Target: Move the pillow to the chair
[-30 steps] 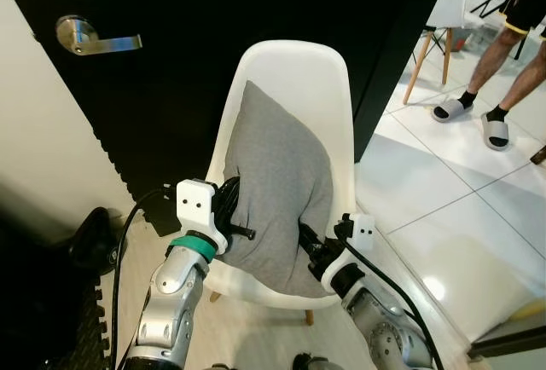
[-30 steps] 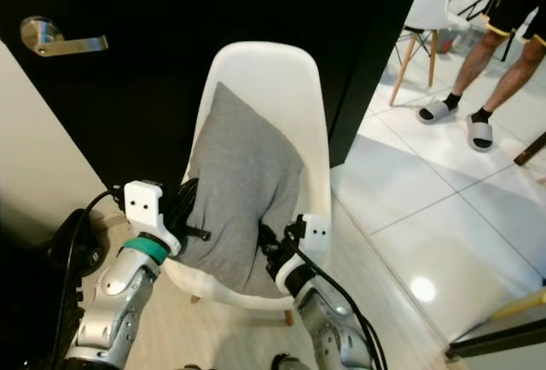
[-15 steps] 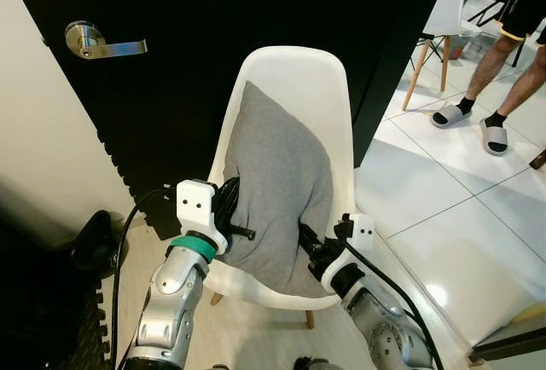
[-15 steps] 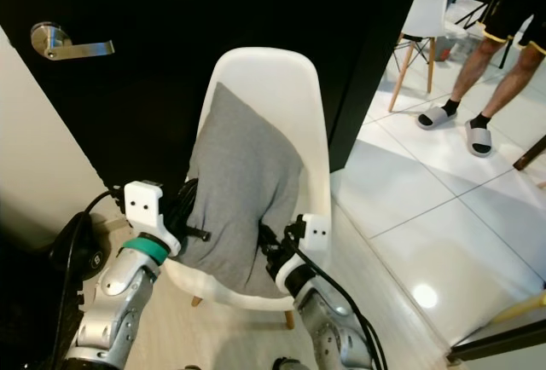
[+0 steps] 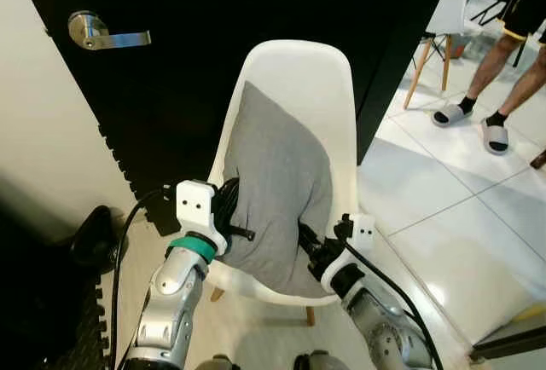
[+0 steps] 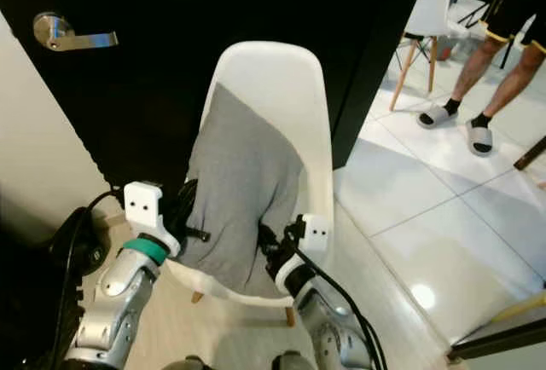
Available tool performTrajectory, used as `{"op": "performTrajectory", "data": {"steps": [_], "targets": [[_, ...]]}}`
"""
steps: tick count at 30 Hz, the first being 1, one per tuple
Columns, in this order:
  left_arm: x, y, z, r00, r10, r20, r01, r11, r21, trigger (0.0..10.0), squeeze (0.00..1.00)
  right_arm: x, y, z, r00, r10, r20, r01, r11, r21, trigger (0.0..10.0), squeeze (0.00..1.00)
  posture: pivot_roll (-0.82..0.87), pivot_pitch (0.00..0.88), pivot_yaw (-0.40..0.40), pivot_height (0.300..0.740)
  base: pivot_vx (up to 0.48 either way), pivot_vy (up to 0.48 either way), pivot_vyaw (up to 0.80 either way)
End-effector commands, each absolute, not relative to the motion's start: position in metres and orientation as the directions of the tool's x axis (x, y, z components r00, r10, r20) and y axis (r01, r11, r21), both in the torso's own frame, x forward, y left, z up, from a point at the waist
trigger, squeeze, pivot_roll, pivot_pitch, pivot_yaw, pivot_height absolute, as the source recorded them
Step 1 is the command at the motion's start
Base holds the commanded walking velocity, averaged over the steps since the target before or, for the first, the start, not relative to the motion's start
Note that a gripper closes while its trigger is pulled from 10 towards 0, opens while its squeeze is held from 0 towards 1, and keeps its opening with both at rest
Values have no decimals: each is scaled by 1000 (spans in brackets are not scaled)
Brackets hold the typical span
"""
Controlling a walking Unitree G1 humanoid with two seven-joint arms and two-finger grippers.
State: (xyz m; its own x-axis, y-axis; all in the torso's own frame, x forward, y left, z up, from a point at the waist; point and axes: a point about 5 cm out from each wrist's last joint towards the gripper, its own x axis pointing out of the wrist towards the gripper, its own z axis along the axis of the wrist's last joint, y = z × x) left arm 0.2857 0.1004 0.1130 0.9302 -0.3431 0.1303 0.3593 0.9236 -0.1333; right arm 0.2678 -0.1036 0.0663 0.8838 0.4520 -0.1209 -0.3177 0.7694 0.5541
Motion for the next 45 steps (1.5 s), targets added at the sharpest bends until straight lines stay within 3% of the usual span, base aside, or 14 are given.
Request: {"op": "performTrajectory", "data": {"steps": [1,9,19,26,42,43,45], "targets": [[280,84,107,901,-420,106,431,892,-134,10000,0,270,-73,85,840,543,-12,-435,686,583,10000,0,-5,41,78,635,0,0,0],[279,84,107,899,-427,103,437,889,-133,10000,0,269,-73,84,841,540,-13,-432,687,584,10000,0,-4,48,82,610,0,0,0],[275,83,104,891,-446,86,454,881,-136,10000,0,266,-75,80,846,531,-36,-413,698,584,10000,0,-3,69,84,610,0,0,0],[274,81,101,852,-521,56,524,844,-117,10000,0,266,-80,66,839,533,-107,-394,731,557,10000,0,6,99,79,610,0,0,0],[296,70,90,748,-652,-126,660,751,31,10000,0,297,-89,35,837,452,-309,-311,857,410,10000,0,14,135,104,610,0,0,0],[295,70,91,739,-663,-118,669,743,17,10000,1000,297,-89,35,835,454,-312,-314,858,406,10000,1000,15,126,104,610,0,0,0],[296,72,93,733,-672,-107,676,737,-5,10000,1000,298,-88,34,831,461,-311,-321,854,409,10000,1000,15,126,104,610,0,0,0]]}}
